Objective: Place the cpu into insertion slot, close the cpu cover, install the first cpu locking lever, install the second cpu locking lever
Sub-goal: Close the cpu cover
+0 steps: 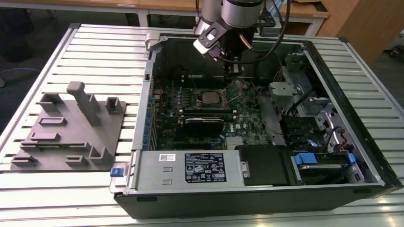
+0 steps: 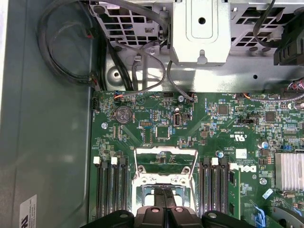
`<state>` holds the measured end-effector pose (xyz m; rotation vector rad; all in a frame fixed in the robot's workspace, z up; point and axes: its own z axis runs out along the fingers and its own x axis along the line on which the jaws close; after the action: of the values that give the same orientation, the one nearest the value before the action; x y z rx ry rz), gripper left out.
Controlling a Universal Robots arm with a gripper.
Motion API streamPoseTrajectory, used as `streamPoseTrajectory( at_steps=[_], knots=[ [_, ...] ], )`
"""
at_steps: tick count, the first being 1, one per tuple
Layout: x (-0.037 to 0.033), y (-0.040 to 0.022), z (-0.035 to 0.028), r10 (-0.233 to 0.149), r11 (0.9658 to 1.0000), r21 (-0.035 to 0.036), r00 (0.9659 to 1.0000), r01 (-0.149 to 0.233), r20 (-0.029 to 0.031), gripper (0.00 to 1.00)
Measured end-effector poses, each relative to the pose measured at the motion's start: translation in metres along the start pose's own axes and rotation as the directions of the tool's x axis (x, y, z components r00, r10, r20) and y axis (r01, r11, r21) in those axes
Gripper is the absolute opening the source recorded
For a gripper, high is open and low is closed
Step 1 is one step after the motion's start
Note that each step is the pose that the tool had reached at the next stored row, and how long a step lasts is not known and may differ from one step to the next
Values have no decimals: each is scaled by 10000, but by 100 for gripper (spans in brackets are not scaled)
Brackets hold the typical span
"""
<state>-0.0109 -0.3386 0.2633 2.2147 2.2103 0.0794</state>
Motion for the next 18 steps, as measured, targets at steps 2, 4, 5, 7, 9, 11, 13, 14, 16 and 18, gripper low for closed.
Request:
streamPoseTrajectory(
  at_steps=[2,4,5,7,9,11,13,14,16,18],
  knots=[
    [0,5,0,-2,10000,0,10000,2,-1,11],
    [0,9,1,0,10000,0,10000,0,-1,11],
    [0,9,1,0,10000,0,10000,0,-1,11],
    [0,10,1,0,10000,0,10000,0,0,11],
    [0,10,1,-1,10000,0,10000,1,-1,11],
    [0,15,1,-3,10000,1,10000,3,0,11],
    [0,16,1,0,10000,0,10000,0,0,11],
    [0,16,0,1,10000,1,10000,-1,1,11],
    [0,17,1,0,10000,0,10000,0,0,11],
    [0,21,1,-2,10000,0,10000,2,0,11]
  ],
)
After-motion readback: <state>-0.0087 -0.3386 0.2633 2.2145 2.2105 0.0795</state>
